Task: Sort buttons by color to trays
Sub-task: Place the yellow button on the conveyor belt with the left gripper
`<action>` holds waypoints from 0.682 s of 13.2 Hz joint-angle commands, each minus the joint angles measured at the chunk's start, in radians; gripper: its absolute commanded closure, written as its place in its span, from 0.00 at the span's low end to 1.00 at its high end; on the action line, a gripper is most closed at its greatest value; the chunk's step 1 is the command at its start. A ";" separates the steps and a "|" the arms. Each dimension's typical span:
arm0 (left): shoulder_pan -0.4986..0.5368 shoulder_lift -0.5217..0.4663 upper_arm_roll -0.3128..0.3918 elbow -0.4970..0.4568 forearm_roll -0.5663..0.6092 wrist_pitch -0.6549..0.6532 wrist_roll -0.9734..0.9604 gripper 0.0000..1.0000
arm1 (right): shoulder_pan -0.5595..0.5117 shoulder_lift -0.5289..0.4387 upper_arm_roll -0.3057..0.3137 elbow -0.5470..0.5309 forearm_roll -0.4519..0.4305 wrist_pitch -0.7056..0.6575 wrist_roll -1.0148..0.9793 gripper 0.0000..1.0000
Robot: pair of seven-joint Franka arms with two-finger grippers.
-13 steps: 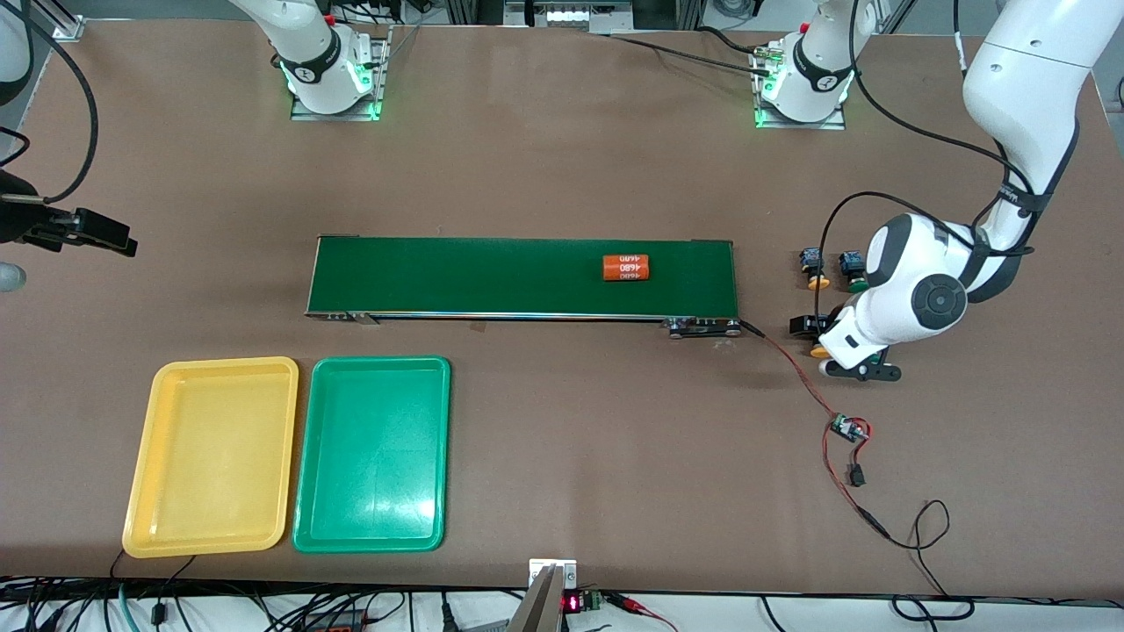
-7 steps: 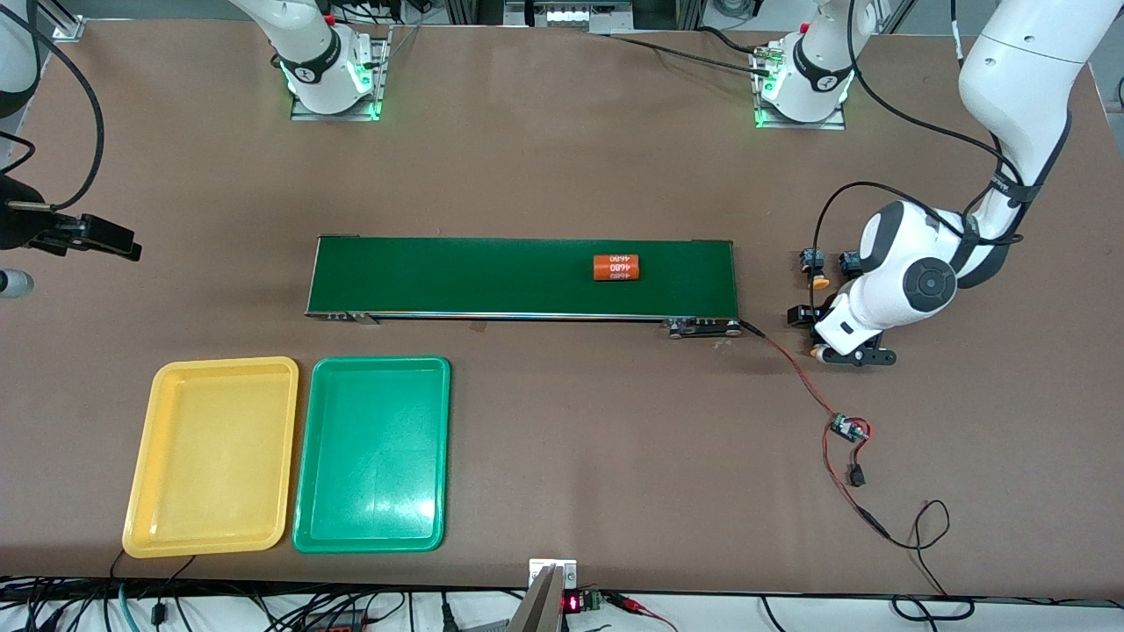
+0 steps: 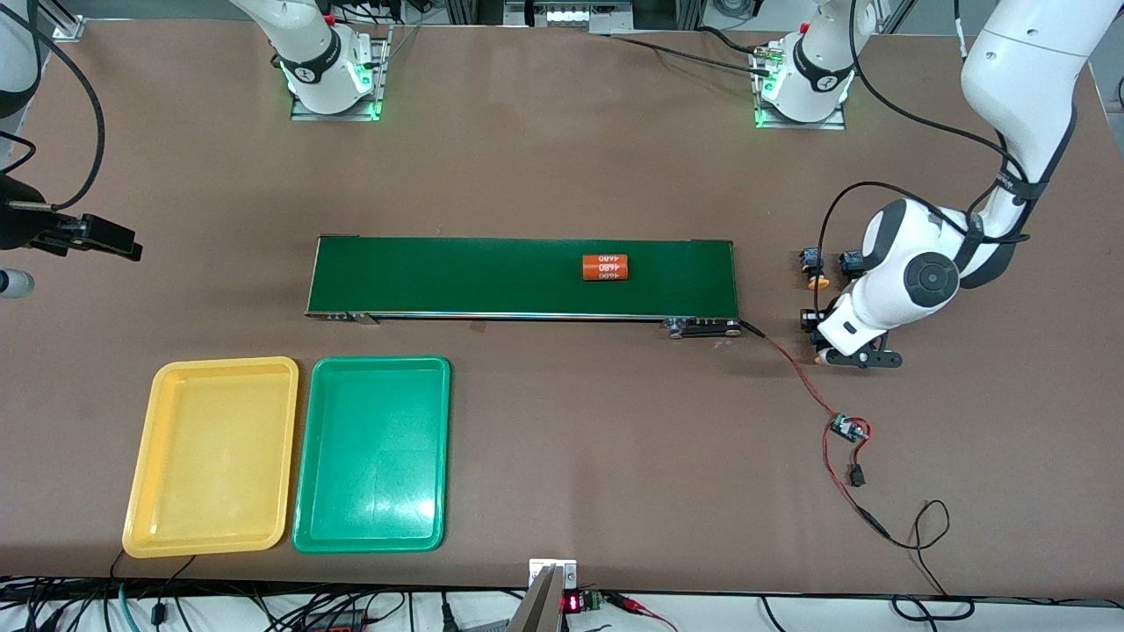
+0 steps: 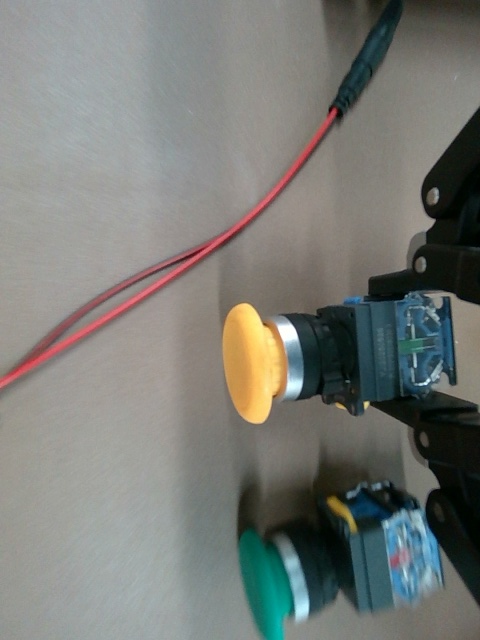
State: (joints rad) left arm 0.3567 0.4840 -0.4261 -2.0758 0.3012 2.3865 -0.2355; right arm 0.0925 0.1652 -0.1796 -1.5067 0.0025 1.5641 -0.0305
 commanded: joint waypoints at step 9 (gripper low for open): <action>-0.065 -0.076 -0.376 0.016 0.003 -0.222 -0.347 0.74 | -0.008 -0.007 0.005 -0.006 0.016 0.001 0.006 0.00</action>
State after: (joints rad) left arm 0.3103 0.3879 -0.7913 -2.0561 0.3000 2.1427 -0.5318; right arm 0.0923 0.1652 -0.1796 -1.5067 0.0039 1.5641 -0.0305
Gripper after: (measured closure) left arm 0.595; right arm 0.000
